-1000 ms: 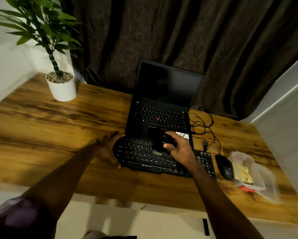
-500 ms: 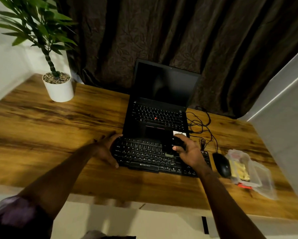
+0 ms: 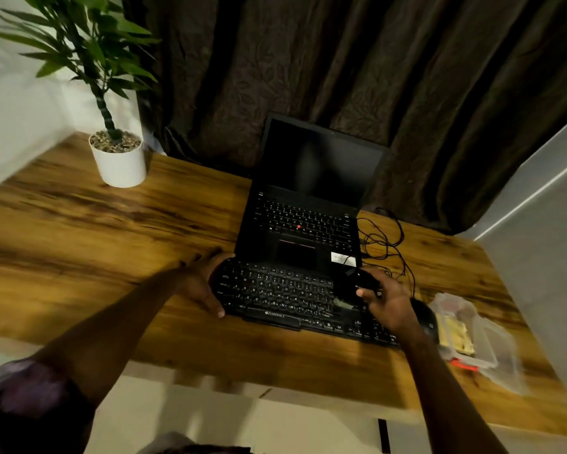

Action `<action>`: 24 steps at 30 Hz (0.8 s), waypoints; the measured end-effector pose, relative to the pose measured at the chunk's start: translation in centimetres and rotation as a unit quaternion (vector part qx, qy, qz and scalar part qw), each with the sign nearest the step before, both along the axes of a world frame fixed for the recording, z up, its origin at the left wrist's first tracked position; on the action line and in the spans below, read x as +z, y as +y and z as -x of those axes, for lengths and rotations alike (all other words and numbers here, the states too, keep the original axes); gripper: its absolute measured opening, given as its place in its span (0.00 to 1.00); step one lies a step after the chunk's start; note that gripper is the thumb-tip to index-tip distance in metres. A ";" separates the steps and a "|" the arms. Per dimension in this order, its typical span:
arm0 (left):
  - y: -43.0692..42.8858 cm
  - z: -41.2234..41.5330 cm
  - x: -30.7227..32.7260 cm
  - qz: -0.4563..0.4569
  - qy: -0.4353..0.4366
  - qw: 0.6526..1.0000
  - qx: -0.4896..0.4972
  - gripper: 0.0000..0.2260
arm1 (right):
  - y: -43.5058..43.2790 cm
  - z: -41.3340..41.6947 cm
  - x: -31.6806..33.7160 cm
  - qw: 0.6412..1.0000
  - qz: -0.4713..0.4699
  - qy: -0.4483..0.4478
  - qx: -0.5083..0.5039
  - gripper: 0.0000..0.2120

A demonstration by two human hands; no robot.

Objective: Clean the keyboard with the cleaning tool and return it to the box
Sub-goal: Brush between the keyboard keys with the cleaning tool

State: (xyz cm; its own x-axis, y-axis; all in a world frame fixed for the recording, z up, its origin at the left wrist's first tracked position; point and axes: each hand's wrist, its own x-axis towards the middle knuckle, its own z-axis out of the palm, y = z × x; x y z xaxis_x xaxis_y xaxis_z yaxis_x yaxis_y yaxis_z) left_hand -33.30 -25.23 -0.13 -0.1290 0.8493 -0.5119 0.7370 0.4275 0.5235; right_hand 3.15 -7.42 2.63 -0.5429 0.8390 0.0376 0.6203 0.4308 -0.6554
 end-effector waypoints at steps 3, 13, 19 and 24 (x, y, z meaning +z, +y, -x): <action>0.2 0.3 -1.0 -0.030 0.031 0.999 0.006 0.59 | -0.6 1.7 0.1 1.000 0.010 -0.001 0.004 0.22; 1.2 1.4 -3.2 -0.021 0.032 0.999 -0.004 0.67 | -1.7 5.0 -0.5 0.996 0.071 0.039 0.028 0.21; 1.0 1.0 -2.9 -0.040 0.027 0.999 -0.001 0.60 | -0.5 0.9 -0.2 0.999 0.041 0.026 -0.012 0.22; 1.4 1.6 -4.0 -0.034 0.029 0.999 -0.003 0.67 | -0.7 1.6 0.1 1.000 0.012 -0.004 -0.007 0.22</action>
State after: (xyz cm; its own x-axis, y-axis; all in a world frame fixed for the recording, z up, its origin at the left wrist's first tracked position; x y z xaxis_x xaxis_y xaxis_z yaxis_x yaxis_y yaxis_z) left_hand -34.89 -23.86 -4.11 -0.1525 0.8826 -0.4447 0.7692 0.3885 0.5074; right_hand 1.53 -8.11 2.68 -0.5306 0.8475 0.0135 0.6315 0.4058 -0.6607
